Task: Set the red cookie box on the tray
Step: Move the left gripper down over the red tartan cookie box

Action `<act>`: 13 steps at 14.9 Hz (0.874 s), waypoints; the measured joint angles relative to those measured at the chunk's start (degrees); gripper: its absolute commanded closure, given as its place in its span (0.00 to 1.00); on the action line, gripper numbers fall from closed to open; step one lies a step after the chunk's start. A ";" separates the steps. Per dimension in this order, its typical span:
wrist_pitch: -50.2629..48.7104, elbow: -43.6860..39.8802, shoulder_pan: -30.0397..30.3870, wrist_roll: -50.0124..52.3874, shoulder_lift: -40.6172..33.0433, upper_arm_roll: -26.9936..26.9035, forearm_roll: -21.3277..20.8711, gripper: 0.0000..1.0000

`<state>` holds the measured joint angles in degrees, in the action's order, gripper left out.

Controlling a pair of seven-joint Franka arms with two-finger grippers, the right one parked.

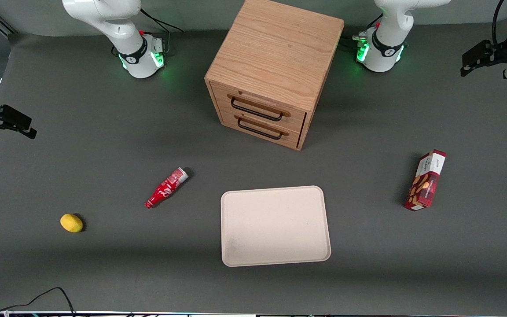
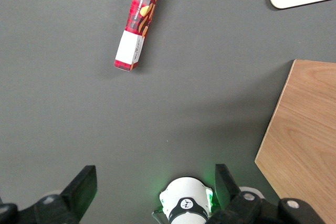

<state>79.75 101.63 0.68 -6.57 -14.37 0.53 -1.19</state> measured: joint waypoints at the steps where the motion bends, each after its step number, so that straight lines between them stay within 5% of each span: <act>1: -0.21 -0.28 0.00 0.20 0.20 0.10 0.00 0.00; 13: -0.36 -0.38 0.14 1.91 0.23 1.26 0.02 0.00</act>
<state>79.39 101.25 0.82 -4.66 -14.14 1.79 -1.17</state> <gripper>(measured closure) 0.000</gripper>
